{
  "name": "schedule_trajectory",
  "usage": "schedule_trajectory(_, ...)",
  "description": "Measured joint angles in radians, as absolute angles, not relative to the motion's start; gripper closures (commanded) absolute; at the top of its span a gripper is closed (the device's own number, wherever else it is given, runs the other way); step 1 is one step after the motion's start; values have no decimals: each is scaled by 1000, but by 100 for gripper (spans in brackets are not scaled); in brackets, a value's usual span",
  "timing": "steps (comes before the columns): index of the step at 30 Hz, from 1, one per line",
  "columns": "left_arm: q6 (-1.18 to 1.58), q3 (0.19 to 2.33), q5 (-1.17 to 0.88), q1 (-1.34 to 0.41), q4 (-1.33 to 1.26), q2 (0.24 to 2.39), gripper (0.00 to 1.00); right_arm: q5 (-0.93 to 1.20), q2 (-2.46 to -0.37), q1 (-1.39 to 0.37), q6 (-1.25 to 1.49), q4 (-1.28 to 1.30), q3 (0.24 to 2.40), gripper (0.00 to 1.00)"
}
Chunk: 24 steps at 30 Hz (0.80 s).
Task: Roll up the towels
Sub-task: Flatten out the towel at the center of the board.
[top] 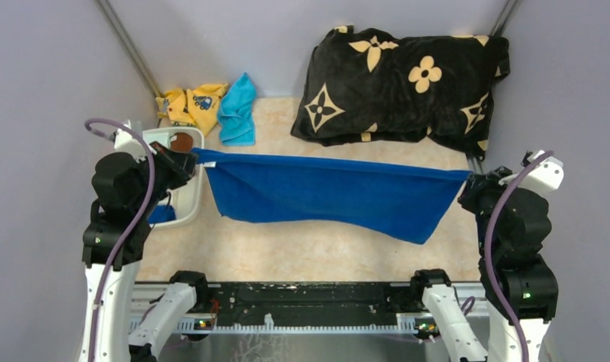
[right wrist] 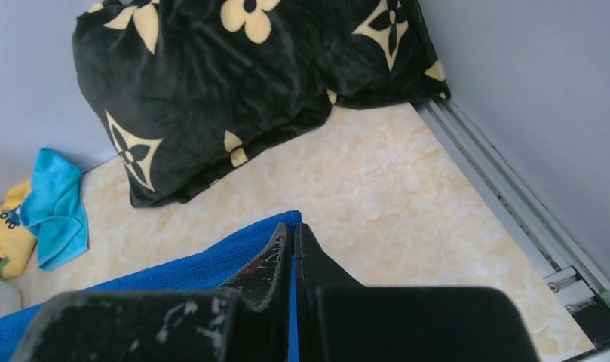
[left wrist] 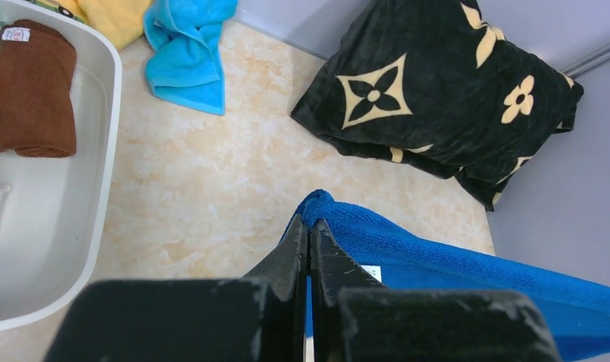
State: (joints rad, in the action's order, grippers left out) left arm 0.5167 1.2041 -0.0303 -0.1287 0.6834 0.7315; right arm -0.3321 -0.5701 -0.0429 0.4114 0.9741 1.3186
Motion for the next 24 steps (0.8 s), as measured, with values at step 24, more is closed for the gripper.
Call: schedule_trajectory(24,521,1411,-191,-115,440,1914,100,-322,-1510,27,359,356,1028,100)
